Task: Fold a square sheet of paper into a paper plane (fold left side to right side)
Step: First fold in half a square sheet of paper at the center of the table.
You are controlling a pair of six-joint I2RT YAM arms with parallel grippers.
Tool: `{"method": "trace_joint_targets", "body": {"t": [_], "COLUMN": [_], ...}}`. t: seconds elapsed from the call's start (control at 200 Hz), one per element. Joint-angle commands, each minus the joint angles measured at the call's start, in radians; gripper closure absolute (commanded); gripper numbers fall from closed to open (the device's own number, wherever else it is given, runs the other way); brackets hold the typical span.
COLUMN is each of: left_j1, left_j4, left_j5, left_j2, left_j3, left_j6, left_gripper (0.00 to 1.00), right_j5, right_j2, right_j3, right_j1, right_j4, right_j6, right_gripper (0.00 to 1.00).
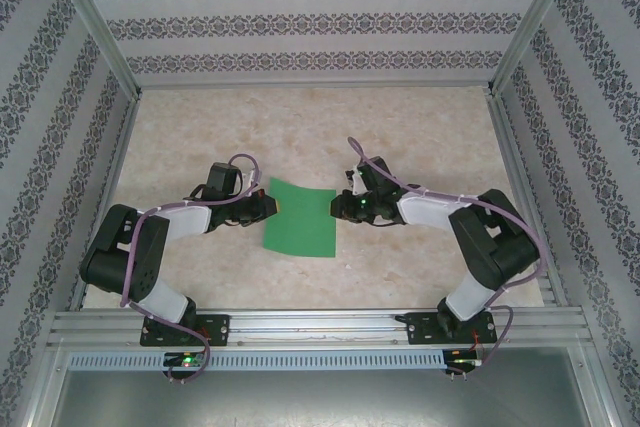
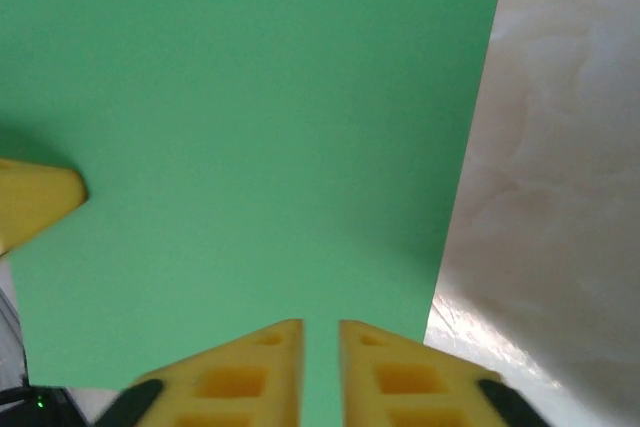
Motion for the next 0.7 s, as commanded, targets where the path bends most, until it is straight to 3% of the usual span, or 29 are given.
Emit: {"method": "trace_joint_targets", "body": {"t": [0.0,0.09,0.405,0.695], "left_j1": [-0.01,-0.01,-0.01,-0.044], "left_j4": [-0.036,-0.036,-0.041,-0.054], "left_j5": [-0.011,-0.006,0.043,0.108], "left_j2": [0.003,0.0,-0.06,-0.091], "left_j3": [0.019,0.02,0.036,0.083], "left_j6": [0.023,0.021,0.006,0.003], "left_gripper": [0.99,0.97,0.74,0.66], "right_j5": [-0.007,-0.01,0.022,0.036], "right_j2": [0.047,0.078,0.126,0.135], "right_j3": [0.032,0.035,0.027,0.025], "right_j1": [0.01,0.012,0.011,0.015], "right_j4": [0.02,0.018,-0.024,-0.027], "right_j6": [0.007,0.009,-0.018,-0.037], "right_gripper": [0.92,1.0,1.0,1.0]}}
